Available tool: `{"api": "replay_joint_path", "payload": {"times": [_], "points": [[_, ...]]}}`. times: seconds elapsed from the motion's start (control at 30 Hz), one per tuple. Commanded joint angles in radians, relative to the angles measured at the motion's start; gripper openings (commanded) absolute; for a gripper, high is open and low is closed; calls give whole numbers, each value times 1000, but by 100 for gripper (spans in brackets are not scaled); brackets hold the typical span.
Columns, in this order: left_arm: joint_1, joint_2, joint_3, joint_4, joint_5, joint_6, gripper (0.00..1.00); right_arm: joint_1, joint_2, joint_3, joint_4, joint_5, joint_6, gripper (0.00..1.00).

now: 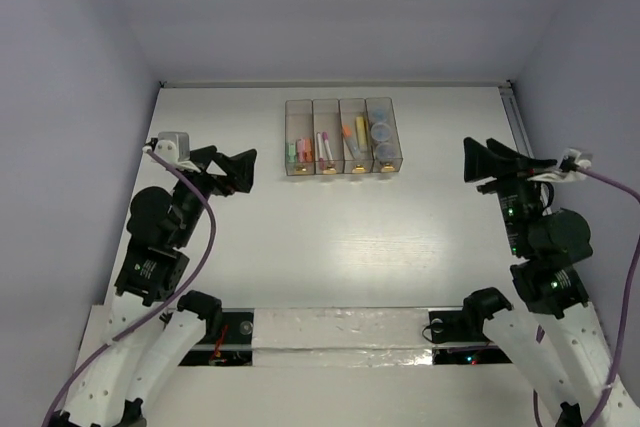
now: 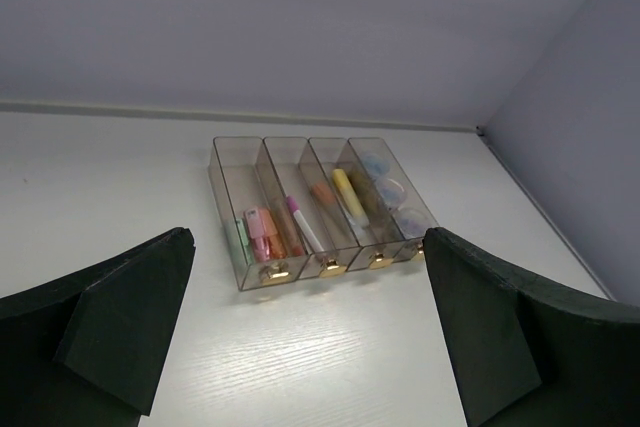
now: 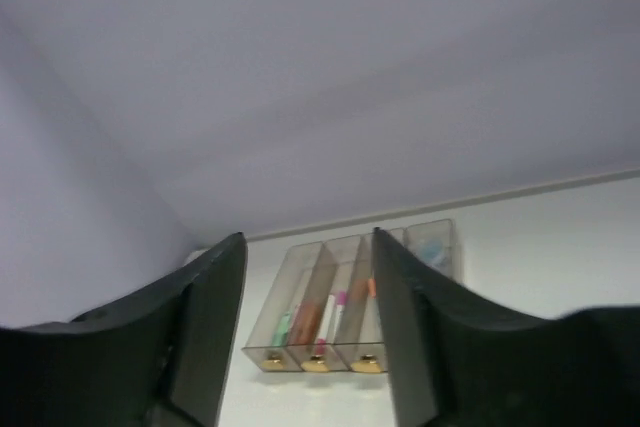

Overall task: Sort the stationery into containers
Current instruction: Reset both arms

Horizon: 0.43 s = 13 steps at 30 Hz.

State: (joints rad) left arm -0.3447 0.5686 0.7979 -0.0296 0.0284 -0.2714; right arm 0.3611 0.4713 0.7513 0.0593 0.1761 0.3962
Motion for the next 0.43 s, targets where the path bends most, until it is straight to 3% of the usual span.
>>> {"api": "replay_joint_path", "payload": {"times": [0.0,0.07,0.23,0.4], "points": [[6,-18,29,69,16,-23,99,-2,-36,-3,-70,155,7,69],[6,-25,32,74,19,-25,99,-2,-34,5,-125,180,12,81],[6,-47,21,80,18,-38,99,-2,-34,10,-157,177,21,94],[6,-55,24,79,-4,-55,99,-2,-34,23,-171,180,20,100]]}}
